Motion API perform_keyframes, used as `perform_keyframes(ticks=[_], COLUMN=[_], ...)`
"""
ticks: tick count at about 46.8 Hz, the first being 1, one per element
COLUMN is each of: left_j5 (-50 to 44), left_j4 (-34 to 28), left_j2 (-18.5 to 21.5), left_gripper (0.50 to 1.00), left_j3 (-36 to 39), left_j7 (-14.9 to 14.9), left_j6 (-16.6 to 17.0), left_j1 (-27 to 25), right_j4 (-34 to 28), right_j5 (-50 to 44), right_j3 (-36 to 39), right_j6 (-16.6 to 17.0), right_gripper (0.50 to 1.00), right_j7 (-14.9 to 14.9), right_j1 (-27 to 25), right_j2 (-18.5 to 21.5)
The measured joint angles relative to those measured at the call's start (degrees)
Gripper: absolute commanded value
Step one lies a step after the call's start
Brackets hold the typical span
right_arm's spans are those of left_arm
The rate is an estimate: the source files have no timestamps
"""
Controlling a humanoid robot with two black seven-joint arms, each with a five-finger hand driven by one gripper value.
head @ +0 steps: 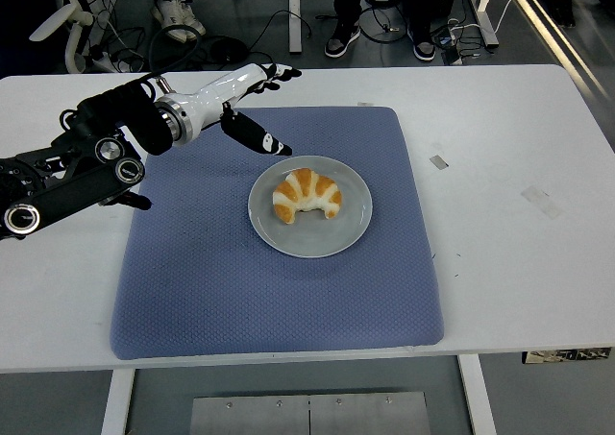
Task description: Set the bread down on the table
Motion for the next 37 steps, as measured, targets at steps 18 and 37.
perform_keyframes(ticks=[18,37], left_j5=[-0.2,-0.4], left_j4=[0.0,0.1], left_j2=[-1.1,-1.7], left_gripper=[0.937,0.913], left_j3=[1.5,1.6], left_j7=[4.0,4.5], left_j6=[-3.4,-10.0], left_j1=[0.0,-2.3], right_j4=[0.0,0.0], right_j5=[0.0,0.0], right_j3=[0.0,0.0], right_j6=[0.0,0.0], right_gripper=[1.0,1.0], right_j7=[0.0,0.0], right_j1=[0.0,0.0], right_j2=[0.0,0.0])
